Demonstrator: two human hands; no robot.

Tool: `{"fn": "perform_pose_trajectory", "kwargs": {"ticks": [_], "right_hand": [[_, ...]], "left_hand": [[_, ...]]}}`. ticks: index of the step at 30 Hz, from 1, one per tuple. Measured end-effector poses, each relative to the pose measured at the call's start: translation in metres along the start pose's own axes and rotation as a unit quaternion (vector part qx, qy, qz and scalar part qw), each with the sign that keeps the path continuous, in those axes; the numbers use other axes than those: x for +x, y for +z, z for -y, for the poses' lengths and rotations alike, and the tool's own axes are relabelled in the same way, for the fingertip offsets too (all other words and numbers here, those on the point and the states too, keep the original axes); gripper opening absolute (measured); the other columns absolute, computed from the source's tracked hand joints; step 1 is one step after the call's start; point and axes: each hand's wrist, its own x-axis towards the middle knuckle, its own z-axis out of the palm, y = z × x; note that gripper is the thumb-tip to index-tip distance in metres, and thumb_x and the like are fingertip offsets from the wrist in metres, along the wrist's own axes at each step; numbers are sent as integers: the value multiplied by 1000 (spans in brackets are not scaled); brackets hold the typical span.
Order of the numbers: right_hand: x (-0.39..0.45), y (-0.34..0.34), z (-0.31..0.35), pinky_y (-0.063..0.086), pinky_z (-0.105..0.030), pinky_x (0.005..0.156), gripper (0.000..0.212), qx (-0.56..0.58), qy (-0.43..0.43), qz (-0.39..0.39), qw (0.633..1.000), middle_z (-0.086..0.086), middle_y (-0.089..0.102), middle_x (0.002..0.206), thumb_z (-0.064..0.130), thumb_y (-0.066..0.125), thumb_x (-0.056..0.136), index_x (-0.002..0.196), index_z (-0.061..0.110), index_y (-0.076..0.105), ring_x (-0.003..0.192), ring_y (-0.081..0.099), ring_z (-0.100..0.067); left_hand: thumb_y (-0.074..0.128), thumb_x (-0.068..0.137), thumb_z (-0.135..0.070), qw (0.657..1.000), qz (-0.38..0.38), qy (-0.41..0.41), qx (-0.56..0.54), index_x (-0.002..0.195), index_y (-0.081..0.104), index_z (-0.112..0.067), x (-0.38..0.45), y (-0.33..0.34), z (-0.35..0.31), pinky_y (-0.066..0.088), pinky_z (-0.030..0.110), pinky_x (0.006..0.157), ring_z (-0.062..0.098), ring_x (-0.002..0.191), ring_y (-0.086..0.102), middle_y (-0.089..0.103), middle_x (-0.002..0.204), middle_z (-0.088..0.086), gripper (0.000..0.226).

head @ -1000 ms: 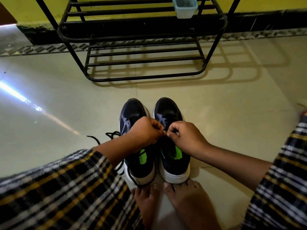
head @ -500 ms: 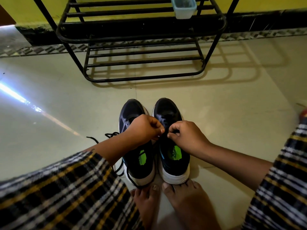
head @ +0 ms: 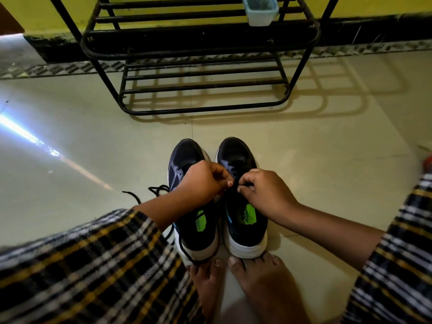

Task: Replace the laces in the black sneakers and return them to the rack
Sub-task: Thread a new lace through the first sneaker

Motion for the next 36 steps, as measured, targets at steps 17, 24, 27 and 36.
{"fn": "perform_pose_trajectory", "kwargs": {"ticks": [17,24,27,36], "right_hand": [[-9,-2,-14,35,-25,63,35,8,-11,-1,1000,11,43,77,20,64,86,117,16,50,72,47,-10],[-13,-1,-14,37,-30,94,56,-75,-53,-67,994,-4,43,125,18,71,77,128,14,46,116,38,-22],[-14,1,-18,37,-34,98,63,-83,-26,-63,994,-7,38,132,21,71,77,131,13,41,121,35,-24],[-18,15,-18,38,-29,100,62,-17,34,-74,997,-10,31,140,3,57,84,140,7,32,127,38,-25]], "left_hand": [[35,102,-12,896,-220,65,-381,94,47,-16,-3,-54,-40,57,31,70,12,71,67,57,83,-1,15],[53,95,-23,993,-93,61,-26,109,53,-21,-11,-34,-28,50,34,69,25,72,59,63,88,-7,14],[60,89,-32,970,-54,118,204,125,48,-22,-16,-27,-15,48,22,78,8,90,57,56,99,-14,39],[52,95,-26,950,9,139,281,106,69,-22,-18,-33,-8,49,23,83,8,88,61,69,98,-4,21]]}}
